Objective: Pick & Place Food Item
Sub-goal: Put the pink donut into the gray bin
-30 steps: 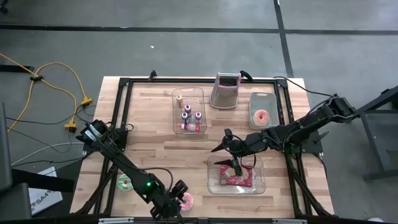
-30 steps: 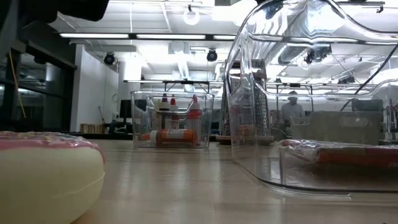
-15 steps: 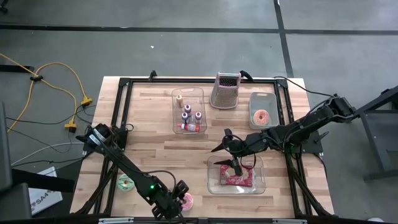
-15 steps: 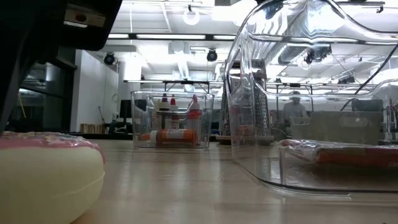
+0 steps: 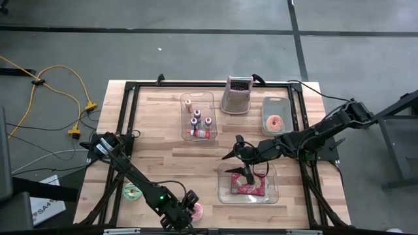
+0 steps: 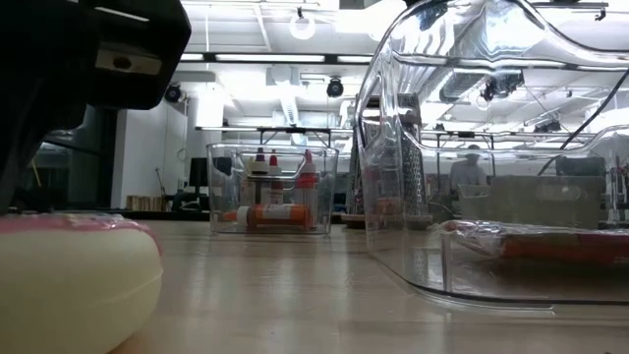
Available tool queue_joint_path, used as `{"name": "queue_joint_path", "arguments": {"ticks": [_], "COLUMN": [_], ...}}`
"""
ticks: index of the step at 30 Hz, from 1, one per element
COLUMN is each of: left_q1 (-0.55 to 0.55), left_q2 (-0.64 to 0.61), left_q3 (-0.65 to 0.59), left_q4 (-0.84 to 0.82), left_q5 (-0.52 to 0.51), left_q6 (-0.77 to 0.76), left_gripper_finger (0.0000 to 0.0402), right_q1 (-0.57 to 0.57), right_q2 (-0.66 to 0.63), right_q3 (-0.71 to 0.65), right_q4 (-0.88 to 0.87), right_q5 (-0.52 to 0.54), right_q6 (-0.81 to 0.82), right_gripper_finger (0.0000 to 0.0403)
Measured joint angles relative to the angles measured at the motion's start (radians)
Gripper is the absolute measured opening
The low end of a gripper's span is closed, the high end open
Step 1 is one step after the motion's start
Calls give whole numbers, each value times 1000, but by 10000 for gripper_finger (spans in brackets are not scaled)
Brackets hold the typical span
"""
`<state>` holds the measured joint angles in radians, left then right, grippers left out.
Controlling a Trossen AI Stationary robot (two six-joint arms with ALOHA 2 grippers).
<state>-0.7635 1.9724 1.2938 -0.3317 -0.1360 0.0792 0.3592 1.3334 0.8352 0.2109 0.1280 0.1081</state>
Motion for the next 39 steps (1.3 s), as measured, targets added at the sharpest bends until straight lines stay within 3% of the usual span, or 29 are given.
{"name": "queue_joint_path", "arguments": {"ticks": [15, 24, 39], "left_q1": [0, 7, 150], "left_q2": [0, -17, -259], "left_q3": [0, -2, -2], "left_q4": [0, -5, -32], "left_q5": [3, -12, -55], "left_q6": [0, -3, 15], "left_gripper_finger": [123, 117, 117], "right_q1": [0, 0, 0], "right_q2": [0, 0, 0], "right_q3": [0, 0, 0], "right_q4": [2, 2, 2], "right_q5": [0, 0, 0], "right_q6": [0, 0, 0], "right_gripper_finger": [219, 219, 219]}}
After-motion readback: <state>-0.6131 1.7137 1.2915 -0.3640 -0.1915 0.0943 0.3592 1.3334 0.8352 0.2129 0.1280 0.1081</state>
